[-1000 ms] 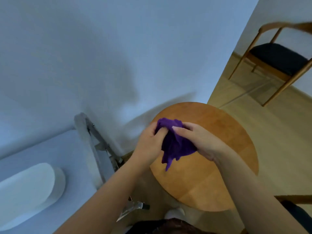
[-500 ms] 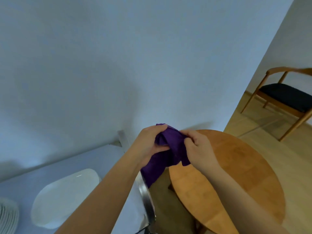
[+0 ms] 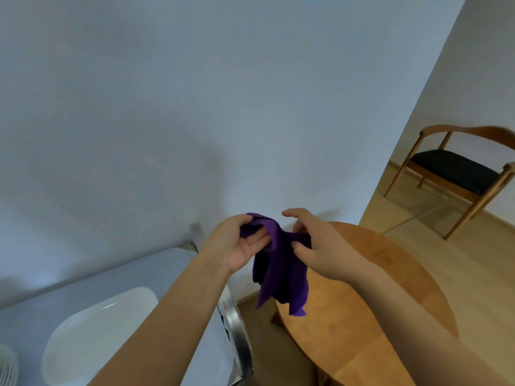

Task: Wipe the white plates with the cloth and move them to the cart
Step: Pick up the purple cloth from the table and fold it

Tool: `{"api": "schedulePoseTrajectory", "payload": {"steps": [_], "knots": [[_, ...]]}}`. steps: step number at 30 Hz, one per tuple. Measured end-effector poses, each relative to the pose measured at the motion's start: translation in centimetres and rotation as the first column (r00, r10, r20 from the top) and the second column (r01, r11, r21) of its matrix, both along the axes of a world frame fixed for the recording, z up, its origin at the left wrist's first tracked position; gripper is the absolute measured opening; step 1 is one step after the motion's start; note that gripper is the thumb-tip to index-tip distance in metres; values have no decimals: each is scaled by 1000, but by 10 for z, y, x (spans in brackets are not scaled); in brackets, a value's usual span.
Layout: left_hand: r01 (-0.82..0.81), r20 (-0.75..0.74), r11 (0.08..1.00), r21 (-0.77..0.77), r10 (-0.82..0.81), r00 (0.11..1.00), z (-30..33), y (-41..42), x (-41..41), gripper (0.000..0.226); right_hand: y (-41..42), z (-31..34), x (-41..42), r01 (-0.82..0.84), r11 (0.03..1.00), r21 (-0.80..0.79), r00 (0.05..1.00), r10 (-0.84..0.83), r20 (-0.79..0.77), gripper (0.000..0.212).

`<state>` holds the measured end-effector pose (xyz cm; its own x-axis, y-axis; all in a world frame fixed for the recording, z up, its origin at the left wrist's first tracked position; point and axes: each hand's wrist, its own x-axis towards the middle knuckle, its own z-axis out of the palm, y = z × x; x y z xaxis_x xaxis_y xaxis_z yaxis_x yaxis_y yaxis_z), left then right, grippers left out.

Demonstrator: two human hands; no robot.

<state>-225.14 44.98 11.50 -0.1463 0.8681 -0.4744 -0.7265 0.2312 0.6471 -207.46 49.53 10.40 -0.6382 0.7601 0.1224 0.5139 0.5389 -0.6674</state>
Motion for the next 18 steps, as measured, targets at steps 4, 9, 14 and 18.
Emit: {"api": "schedulePoseTrajectory", "payload": {"steps": [4,9,14,18], "knots": [[6,-169,1000,9,-4,986,-1,2,-2,14,6,-2,8,217,970,-109,973,-225,-60,12],[68,-208,998,-2,-67,976,0,7,13,10,-3,-2,-19,287,896,-339,813,-415,-408,9],[74,-114,997,-18,-76,991,-3,8,24,16,-2,0,-32,270,914,-303,865,-368,-341,22],[54,-145,998,-17,-56,988,-8,9,21,16,-2,-3,-19,57,872,-487,910,-246,-333,21]]}}
